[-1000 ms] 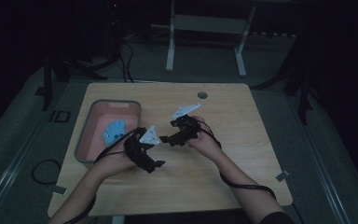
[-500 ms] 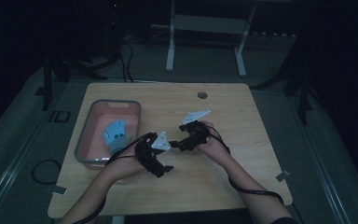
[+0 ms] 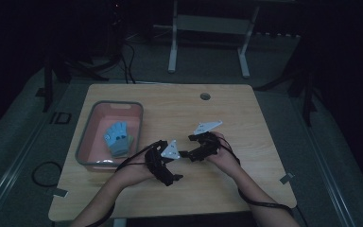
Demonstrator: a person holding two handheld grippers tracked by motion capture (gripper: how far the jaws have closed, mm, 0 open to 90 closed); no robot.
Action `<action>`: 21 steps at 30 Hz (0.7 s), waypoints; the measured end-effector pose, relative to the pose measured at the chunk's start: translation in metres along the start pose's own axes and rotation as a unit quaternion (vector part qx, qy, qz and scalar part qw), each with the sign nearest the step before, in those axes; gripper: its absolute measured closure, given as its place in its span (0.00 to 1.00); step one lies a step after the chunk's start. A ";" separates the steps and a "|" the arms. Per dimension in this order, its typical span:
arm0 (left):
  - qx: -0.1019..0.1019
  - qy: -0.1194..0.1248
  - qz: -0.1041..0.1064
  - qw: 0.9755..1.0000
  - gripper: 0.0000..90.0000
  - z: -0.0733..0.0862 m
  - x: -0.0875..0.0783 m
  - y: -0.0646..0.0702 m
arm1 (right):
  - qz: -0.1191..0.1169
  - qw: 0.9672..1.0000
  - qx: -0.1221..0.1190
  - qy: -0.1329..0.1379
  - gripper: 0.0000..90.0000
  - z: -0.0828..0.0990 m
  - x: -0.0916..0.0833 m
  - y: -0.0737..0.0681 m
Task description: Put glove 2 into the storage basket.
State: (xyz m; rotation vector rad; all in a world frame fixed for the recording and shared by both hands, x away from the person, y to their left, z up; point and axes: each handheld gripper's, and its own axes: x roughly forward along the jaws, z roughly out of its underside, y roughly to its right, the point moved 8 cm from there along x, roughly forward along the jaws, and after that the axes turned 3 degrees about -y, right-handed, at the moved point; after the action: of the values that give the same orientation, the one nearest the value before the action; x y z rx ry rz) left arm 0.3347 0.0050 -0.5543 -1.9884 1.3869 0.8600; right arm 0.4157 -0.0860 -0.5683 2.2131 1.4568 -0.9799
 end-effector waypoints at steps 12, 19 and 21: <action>0.008 0.012 0.023 1.000 0.08 0.000 0.023 0.016 | -0.001 1.000 0.013 0.003 0.17 0.023 -0.009 0.001; 0.018 0.013 0.031 0.999 0.08 0.001 0.034 0.024 | -0.002 1.000 0.006 -0.008 0.17 0.039 -0.009 -0.003; 0.014 0.013 0.033 0.999 0.08 0.003 0.036 0.025 | -0.005 1.000 0.004 -0.010 0.17 0.044 -0.008 -0.005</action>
State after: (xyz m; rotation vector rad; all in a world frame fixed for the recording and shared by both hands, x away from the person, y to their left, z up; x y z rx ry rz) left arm 0.3196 -0.0216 -0.5863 -1.9490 1.4788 0.8415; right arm 0.3933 -0.1156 -0.5932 2.1962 1.4600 -1.0103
